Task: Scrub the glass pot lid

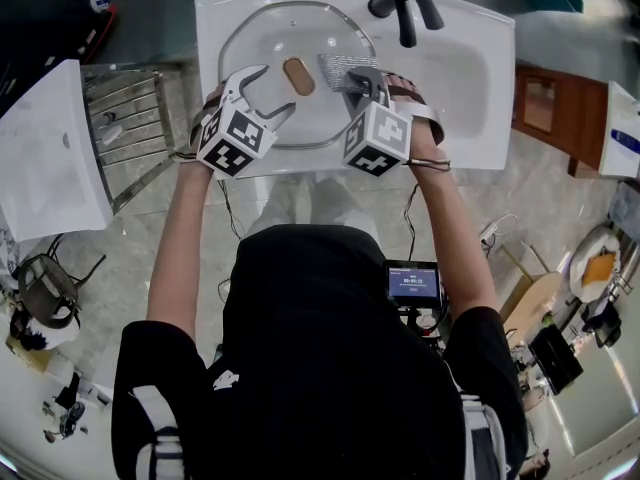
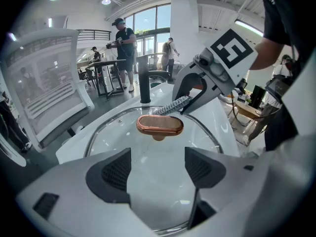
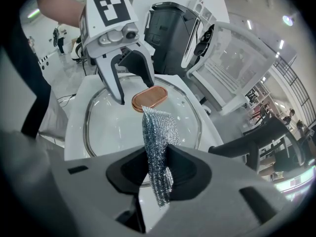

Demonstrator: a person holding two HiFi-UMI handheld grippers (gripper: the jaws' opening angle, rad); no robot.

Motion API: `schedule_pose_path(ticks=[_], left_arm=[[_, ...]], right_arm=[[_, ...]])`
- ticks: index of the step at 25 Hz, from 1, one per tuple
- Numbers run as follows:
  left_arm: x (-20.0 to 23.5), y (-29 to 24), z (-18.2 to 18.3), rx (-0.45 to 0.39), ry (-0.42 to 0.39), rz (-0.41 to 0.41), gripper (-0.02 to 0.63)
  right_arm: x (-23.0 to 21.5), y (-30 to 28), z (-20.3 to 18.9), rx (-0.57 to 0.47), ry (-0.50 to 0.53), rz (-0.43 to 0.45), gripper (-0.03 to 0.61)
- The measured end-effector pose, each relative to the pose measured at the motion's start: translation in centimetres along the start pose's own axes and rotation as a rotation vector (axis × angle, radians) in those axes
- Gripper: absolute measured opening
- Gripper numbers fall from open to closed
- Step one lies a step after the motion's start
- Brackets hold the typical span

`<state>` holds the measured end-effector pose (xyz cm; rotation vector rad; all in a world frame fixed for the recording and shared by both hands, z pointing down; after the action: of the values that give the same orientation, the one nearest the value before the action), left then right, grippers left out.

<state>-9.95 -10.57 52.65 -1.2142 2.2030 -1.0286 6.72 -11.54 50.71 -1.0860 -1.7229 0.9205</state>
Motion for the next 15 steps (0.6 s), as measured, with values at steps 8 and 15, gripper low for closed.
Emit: schedule_pose_path(ticks=[8, 15], left_arm=[[0.0, -0.1, 0.1, 0.007, -0.002, 0.003, 0.31], [0.2, -0.1, 0.2, 0.01, 0.001, 0.001, 0.31]], right_arm=[[0.8, 0.4, -0.5, -0.002, -0.017, 0.016, 0.087], [1.3, 0.9, -0.8, -0.005, -0.032, 0.041, 0.087]])
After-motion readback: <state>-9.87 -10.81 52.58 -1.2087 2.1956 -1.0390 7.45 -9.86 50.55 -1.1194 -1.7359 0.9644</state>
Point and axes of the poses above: the fingertips, and each gripper's own axes: y backward along the fingers, x to its left, z out of its top, the point moved 9 cm from there along y, backward along the fingers, and after that the axes turned 1 degree about z, right-handed, at the moved point
